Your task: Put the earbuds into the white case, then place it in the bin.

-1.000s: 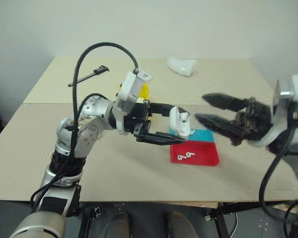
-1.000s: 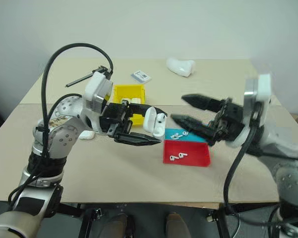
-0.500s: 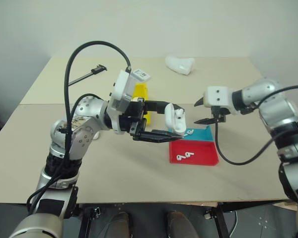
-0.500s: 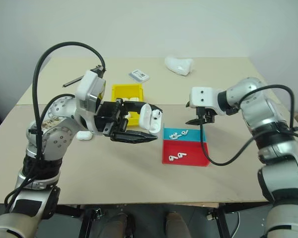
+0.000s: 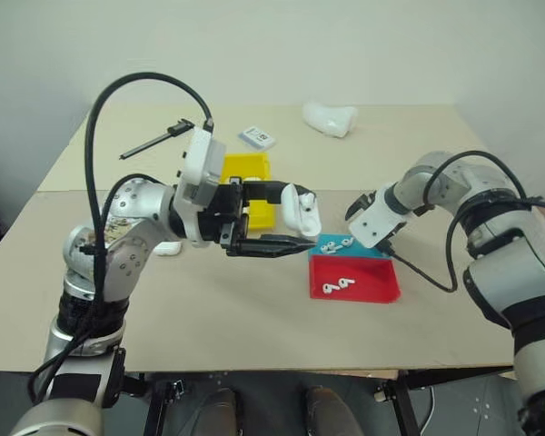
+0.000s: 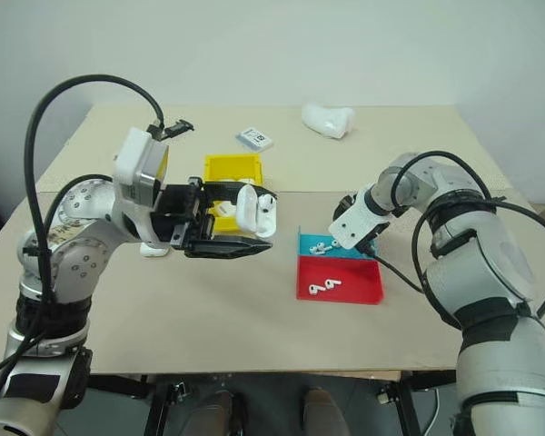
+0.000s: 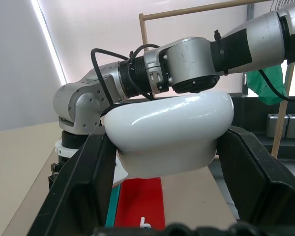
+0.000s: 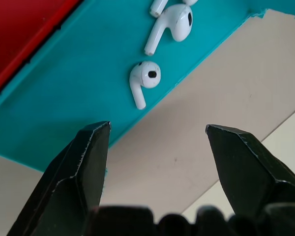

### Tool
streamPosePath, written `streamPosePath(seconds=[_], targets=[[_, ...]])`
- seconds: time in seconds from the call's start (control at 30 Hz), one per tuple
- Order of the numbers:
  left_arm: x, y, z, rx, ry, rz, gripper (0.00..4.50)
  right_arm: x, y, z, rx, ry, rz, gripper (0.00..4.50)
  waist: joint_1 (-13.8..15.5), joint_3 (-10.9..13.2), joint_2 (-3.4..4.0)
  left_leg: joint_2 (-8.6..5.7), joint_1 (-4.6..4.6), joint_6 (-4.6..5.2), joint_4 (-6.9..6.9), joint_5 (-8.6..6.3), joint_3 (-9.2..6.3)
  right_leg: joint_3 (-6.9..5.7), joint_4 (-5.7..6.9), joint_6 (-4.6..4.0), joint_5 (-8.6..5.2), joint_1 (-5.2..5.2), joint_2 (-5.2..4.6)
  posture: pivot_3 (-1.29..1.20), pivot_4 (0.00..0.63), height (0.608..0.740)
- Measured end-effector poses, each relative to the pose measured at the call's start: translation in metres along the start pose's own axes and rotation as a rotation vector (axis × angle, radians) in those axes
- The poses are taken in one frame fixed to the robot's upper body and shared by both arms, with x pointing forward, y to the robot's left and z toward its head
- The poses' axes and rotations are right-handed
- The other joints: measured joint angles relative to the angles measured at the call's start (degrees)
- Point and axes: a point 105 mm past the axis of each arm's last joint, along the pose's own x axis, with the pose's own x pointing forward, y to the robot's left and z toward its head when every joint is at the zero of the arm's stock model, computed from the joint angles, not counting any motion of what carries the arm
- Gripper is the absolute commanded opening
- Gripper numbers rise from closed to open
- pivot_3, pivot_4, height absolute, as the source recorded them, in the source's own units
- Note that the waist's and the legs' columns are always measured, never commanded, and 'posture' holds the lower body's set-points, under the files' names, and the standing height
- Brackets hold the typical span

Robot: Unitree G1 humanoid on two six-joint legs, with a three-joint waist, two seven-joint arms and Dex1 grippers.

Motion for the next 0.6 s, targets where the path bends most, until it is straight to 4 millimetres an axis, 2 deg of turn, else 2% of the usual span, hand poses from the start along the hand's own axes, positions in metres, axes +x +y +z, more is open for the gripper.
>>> streamPosePath(seconds=[0.07, 0.17, 0.23, 0.6], targets=[[0.0, -0.001, 0.002, 0.004, -0.001, 0.001, 2.88, 0.005, -0.001, 0.002, -0.017, 0.0, -0.003, 3.66, -0.3, 0.0, 0.0, 0.0, 0.02, 0.0, -0.01, 0.0, -0.01, 0.0, 0.02, -0.01, 0.0, 0.0, 0.0, 0.0, 0.15, 0.74], [0.001, -0.003, 0.004, 0.007, -0.002, 0.001, 2.88, 0.01, -0.002, 0.007, -0.037, -0.013, 0.004, 3.08, -0.6, 0.0, 0.0, 0.0, 0.01, -0.02, -0.01, 0.01, -0.07, 0.01, 0.04, -0.01, -0.01, -0.01, 0.0, 0.0, 0.15, 0.74], [0.0, -0.003, 0.002, -0.007, 0.003, 0.01, 2.88, 0.012, -0.002, 0.009, -0.044, -0.019, 0.01, 2.49, -0.7, 0.0, 0.0, 0.0, 0.03, -0.04, -0.02, 0.02, -0.07, 0.02, 0.05, -0.01, -0.01, -0.01, 0.0, 0.0, 0.15, 0.74], [-0.004, -0.003, 0.002, -0.007, 0.01, 0.045, 2.88, 0.018, -0.003, 0.014, -0.047, -0.03, 0.023, 2.49, -0.8, 0.0, 0.0, -0.01, 0.17, -0.05, -0.02, 0.02, -0.05, 0.07, 0.25, -0.06, -0.04, 0.0, 0.0, 0.0, 0.15, 0.74]])
